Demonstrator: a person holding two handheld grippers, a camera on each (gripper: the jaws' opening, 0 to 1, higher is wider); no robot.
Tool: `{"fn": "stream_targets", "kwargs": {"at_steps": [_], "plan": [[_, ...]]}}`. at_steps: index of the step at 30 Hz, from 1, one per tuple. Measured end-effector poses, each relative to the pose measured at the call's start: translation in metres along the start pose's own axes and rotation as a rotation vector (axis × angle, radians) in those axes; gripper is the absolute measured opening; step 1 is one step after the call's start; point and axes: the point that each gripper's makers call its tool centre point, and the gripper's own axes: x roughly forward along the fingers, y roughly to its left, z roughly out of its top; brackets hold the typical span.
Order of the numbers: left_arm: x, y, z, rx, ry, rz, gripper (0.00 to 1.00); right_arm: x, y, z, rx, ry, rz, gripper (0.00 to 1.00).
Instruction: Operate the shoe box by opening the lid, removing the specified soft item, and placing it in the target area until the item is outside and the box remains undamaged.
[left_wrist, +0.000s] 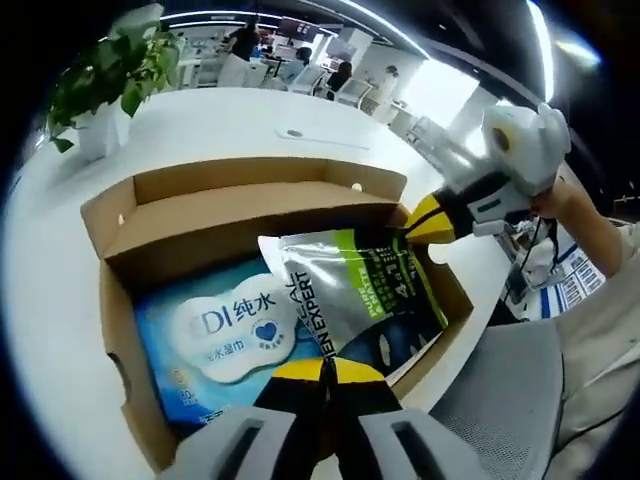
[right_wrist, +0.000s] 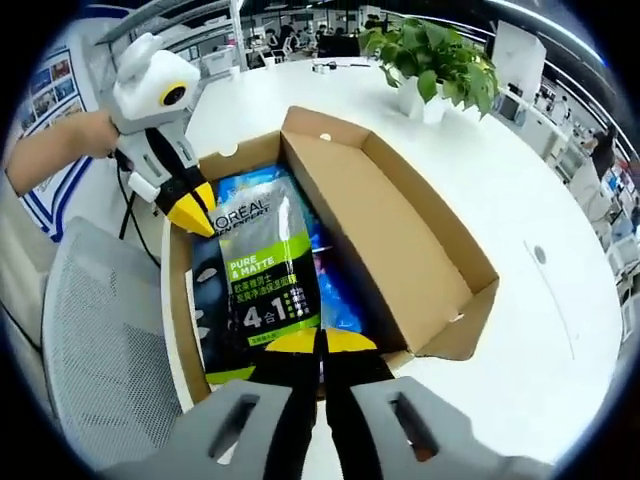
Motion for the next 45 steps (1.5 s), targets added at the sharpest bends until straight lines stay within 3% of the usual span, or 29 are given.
{"fn": "stream_targets", "kwargs": {"at_steps": [24, 36, 45], "plan": [[-0.029, -0.022, 0.037, 0.059, -0.099, 0.010, 0.00, -0.042, -0.009, 0.018, 0.010, -0.075, -0.046, 0.00], [-0.017, -0.046, 0.055, 0.092, -0.119, -0.023, 0.00, -0.069, -0.024, 0.009, 0.019, -0.064, -0.090, 0.00], [0.002, -0.067, 0.066, 0.122, -0.110, -0.063, 0.00, -0.088, -0.041, -0.008, 0.027, -0.040, -0.136, 0.00]]}}
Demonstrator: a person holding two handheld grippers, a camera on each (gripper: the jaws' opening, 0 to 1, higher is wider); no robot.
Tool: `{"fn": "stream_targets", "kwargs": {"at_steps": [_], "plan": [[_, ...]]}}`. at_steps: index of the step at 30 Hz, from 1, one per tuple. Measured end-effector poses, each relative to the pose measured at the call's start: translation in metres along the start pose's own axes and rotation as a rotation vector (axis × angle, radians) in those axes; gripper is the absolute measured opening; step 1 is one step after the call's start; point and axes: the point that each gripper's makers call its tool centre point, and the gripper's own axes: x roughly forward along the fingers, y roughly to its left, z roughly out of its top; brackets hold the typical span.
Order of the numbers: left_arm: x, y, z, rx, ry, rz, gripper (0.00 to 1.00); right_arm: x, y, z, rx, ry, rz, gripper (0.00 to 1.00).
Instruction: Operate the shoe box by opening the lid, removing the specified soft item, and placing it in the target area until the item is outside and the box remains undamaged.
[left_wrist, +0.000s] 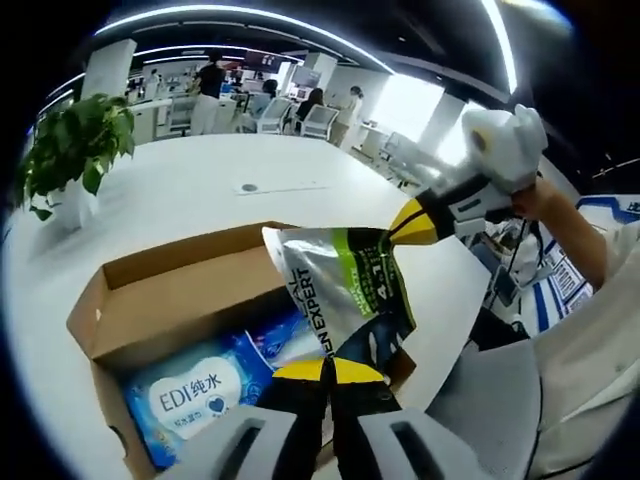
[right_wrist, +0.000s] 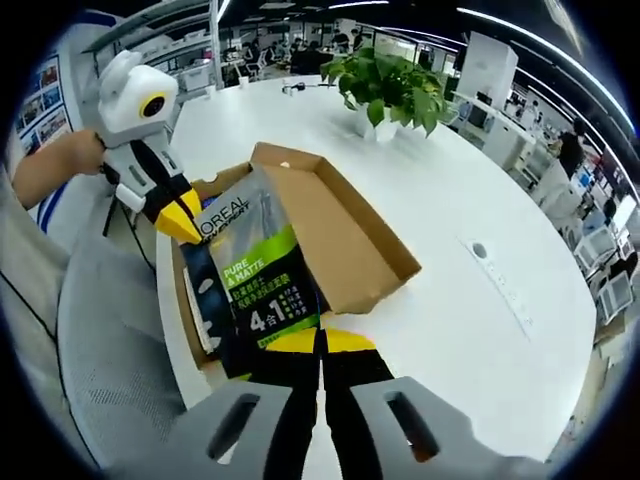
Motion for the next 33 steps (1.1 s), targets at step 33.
{"fn": "stream_targets", "kwargs": {"at_steps": [33], "plan": [[0.091, -0.067, 0.028, 0.019, 0.080, -0.122, 0.00, -0.035, -0.078, -0.074, 0.070, 0.117, -0.104, 0.00]]}}
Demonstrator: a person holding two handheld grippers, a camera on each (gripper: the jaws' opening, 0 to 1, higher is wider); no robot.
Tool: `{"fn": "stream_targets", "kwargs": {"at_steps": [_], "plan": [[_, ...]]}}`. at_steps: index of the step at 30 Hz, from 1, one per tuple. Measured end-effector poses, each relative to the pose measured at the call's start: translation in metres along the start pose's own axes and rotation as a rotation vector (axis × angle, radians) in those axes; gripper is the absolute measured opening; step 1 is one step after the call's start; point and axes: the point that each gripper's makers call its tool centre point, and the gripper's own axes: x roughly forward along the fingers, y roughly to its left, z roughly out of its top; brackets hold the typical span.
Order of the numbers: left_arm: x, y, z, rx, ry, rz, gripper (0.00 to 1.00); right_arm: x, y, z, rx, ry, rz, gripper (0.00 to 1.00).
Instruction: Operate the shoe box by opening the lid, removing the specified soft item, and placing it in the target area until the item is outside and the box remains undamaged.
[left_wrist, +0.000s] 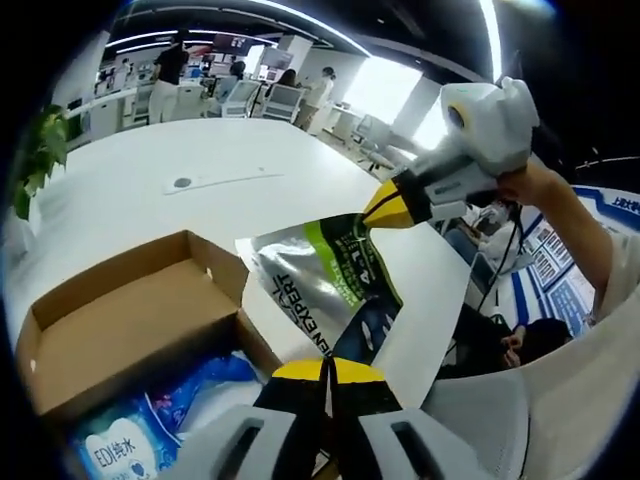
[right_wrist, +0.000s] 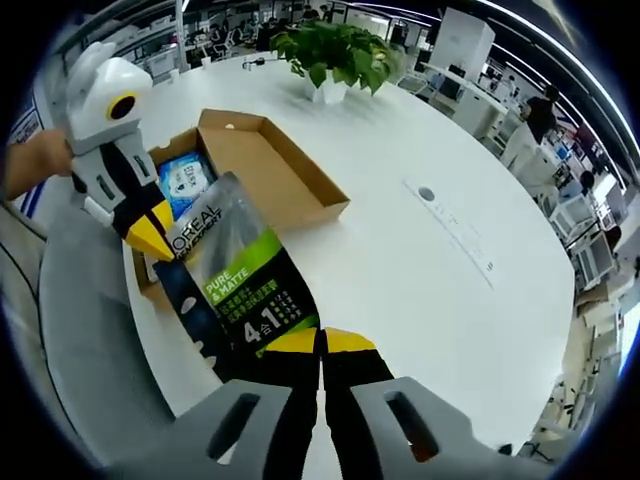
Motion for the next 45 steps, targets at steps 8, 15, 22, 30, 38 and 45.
{"fn": "stream_targets", "kwargs": {"at_steps": [8, 15, 22, 30, 38, 45], "plan": [[0.017, -0.006, 0.003, 0.002, 0.018, -0.012, 0.00, 0.004, -0.013, -0.011, 0.009, 0.021, -0.012, 0.00], [0.030, -0.006, 0.005, 0.005, 0.035, -0.020, 0.00, 0.010, -0.022, -0.021, 0.025, 0.034, -0.016, 0.00], [0.041, 0.000, 0.003, 0.012, 0.069, -0.009, 0.00, 0.023, -0.028, -0.030, 0.051, 0.045, -0.013, 0.00], [0.055, 0.009, 0.002, 0.065, 0.121, 0.027, 0.00, 0.040, -0.035, -0.039, 0.072, 0.055, -0.010, 0.00], [0.070, 0.021, -0.001, 0.206, 0.214, 0.075, 0.01, 0.058, -0.040, -0.047, 0.095, 0.049, 0.008, 0.00], [0.081, 0.026, -0.002, 0.310, 0.273, 0.099, 0.01, 0.071, -0.046, -0.056, 0.100, 0.066, 0.012, 0.00]]}}
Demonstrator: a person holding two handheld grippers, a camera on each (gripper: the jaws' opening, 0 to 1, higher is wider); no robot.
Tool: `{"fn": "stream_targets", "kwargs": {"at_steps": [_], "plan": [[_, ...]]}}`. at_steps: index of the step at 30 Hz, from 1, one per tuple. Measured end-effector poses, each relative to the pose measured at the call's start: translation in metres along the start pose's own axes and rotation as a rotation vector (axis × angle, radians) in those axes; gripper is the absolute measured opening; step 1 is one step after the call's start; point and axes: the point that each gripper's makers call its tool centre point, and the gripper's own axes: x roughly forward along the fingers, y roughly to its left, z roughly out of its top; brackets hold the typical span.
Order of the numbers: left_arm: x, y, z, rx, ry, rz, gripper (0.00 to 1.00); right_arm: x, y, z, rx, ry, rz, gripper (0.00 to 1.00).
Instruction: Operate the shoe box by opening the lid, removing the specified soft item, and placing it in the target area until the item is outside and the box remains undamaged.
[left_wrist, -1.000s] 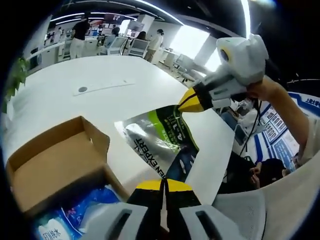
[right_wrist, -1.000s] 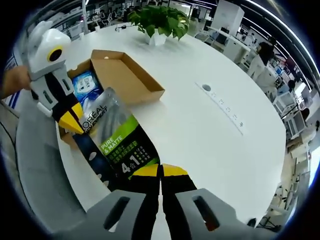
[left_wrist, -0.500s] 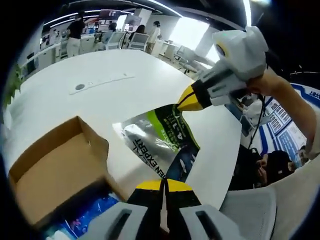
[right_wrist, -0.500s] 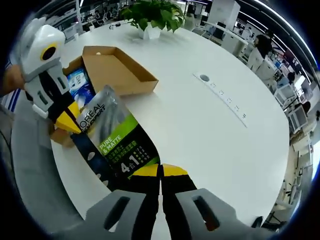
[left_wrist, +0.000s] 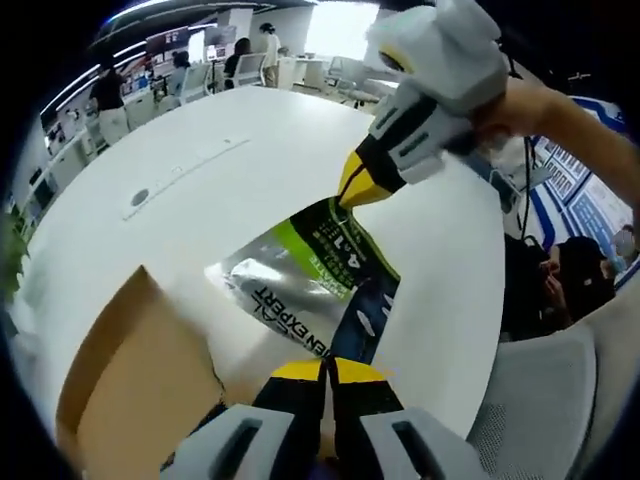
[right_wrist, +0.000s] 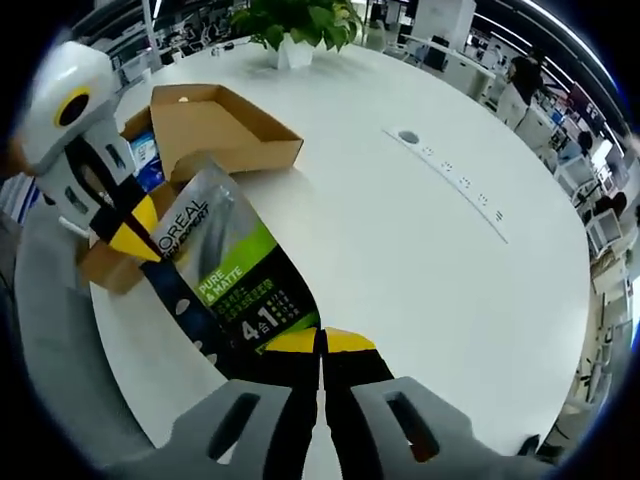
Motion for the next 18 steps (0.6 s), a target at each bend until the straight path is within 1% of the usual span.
{"fn": "stream_targets", "kwargs": {"at_steps": [1, 4, 9, 12, 18], "plan": [[0.002, -0.001, 0.000, 0.018, 0.011, 0.000, 0.01, 0.002, -0.001, -0.001, 0.000, 0.001, -0.001, 0.00], [0.007, 0.000, -0.002, 0.037, 0.035, 0.004, 0.01, 0.006, -0.003, -0.002, 0.001, -0.005, 0.000, 0.00], [0.013, 0.001, -0.002, 0.060, 0.060, -0.001, 0.02, 0.012, -0.007, -0.005, 0.014, -0.017, -0.001, 0.00], [0.017, 0.001, -0.001, 0.054, 0.074, -0.010, 0.02, 0.015, -0.009, -0.007, 0.026, -0.022, -0.002, 0.00], [0.026, 0.004, -0.005, 0.101, 0.119, -0.001, 0.02, 0.022, -0.010, -0.011, 0.040, -0.035, 0.004, 0.00]]}}
